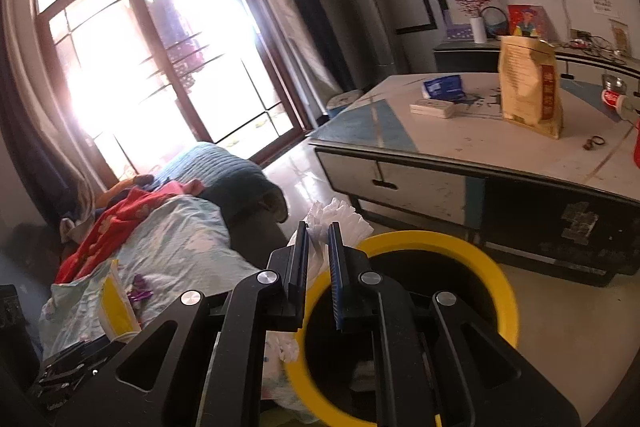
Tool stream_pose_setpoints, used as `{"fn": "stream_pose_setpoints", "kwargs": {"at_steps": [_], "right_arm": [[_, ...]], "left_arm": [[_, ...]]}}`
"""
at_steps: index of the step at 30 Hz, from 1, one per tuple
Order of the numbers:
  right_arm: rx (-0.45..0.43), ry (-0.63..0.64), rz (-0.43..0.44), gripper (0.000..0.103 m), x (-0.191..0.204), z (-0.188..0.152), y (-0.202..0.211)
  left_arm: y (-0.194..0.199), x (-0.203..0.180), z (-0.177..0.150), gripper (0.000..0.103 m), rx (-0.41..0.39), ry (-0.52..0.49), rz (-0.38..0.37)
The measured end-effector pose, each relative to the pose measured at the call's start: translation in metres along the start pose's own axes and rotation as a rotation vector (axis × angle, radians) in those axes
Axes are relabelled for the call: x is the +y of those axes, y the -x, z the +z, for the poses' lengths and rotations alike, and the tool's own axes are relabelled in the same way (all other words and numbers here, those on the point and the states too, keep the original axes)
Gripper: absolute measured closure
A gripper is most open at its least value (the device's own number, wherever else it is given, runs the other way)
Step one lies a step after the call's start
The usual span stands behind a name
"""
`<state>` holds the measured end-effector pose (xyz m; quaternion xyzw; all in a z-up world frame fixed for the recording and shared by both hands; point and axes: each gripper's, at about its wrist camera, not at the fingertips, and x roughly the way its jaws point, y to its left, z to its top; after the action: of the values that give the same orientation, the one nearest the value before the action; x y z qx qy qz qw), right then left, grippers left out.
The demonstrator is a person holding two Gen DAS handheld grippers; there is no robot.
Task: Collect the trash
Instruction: 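Carry the yellow chip bag with the left tool while the right tool carries the foam sleeve to the bin, then open the right tool over the bin while the left tool drops the yellow chip bag in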
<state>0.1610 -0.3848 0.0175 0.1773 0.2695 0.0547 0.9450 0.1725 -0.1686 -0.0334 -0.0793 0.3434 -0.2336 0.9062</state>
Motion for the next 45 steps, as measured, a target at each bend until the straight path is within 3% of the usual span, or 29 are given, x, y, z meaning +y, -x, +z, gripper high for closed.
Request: {"fn": "stream_pose_setpoints", "kwargs": {"at_steps": [14, 34, 41, 45], "right_arm": [[0.017, -0.011, -0.124, 0.093, -0.046, -0.007, -0.007], [0.095, -0.058, -0.134, 0.090, -0.076, -0.017, -0.026], [0.096, -0.063, -0.130, 0.076, -0.078, -0.017, -0.025], [0.089, -0.068, -0.139, 0.069, -0.079, -0.015, -0.023]], "left_arm": [[-0.062, -0.035, -0.002, 0.068, 0.084, -0.073, -0.070], [-0.115, -0.054, -0.012, 0.065, 0.190, -0.105, -0.114], [-0.114, -0.054, -0.013, 0.043, 0.187, -0.099, -0.129], [-0.107, -0.051, -0.013, 0.022, 0.179, -0.087, -0.118]]}}
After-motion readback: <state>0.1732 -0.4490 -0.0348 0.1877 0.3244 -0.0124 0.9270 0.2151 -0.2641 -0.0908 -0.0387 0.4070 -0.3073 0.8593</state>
